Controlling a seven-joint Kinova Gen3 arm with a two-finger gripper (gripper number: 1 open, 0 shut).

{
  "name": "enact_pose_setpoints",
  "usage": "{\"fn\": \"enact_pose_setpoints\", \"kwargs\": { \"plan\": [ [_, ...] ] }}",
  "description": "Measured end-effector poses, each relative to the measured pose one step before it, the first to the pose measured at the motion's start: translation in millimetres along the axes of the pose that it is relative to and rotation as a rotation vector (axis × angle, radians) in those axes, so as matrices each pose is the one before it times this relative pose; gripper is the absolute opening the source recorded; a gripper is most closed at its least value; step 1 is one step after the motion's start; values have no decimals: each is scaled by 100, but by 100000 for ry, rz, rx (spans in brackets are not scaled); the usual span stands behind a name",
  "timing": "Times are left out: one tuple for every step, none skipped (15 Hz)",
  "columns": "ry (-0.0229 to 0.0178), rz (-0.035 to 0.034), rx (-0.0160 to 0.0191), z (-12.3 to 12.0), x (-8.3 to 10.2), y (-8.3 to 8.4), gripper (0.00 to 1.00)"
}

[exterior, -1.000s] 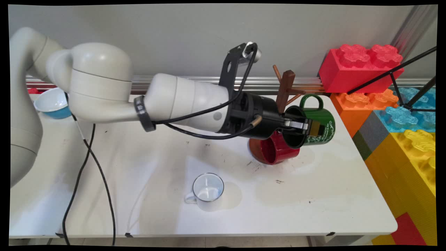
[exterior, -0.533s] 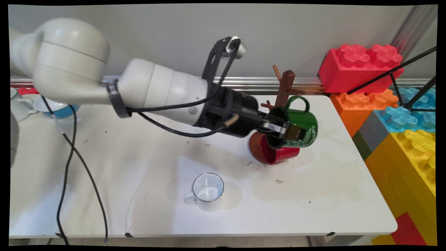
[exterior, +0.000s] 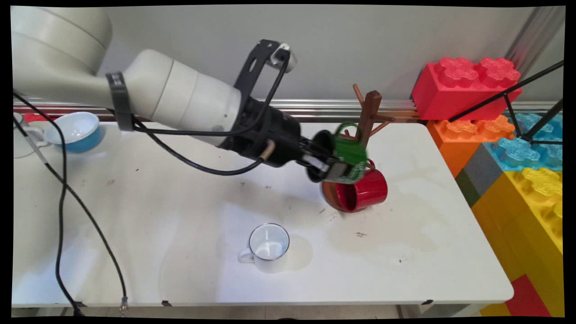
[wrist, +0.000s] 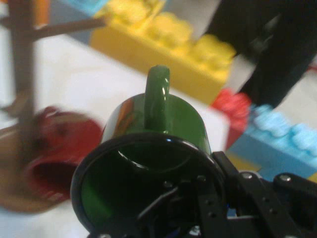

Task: Place the picked object on the table

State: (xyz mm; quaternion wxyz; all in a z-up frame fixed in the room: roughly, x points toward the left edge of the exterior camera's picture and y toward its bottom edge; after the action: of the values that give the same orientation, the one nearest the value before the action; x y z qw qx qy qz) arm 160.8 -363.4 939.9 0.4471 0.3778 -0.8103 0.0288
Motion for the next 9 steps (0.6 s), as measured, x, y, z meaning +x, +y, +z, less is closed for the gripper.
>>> {"fn": "enact_pose_setpoints", "kwargs": {
  "plan": [
    [-2662, 1794, 1500, -497, 181, -201, 0],
    [-2551, 1359, 810, -428, 192, -178, 0],
    [-1858, 649, 483, -304, 114, -94, 0],
    [-1825, 442, 721, -344, 98, -45, 0],
    [-1837, 720, 551, -444, 194, -11, 0],
    [-1210, 529, 175, -256, 179, 17, 0],
    [-1638, 569, 464, -394, 200, 49, 0],
    [-1067, 369, 473, -164, 212, 72, 0],
    [-1525, 651, 603, -335, 232, 11, 0]
  ]
}}
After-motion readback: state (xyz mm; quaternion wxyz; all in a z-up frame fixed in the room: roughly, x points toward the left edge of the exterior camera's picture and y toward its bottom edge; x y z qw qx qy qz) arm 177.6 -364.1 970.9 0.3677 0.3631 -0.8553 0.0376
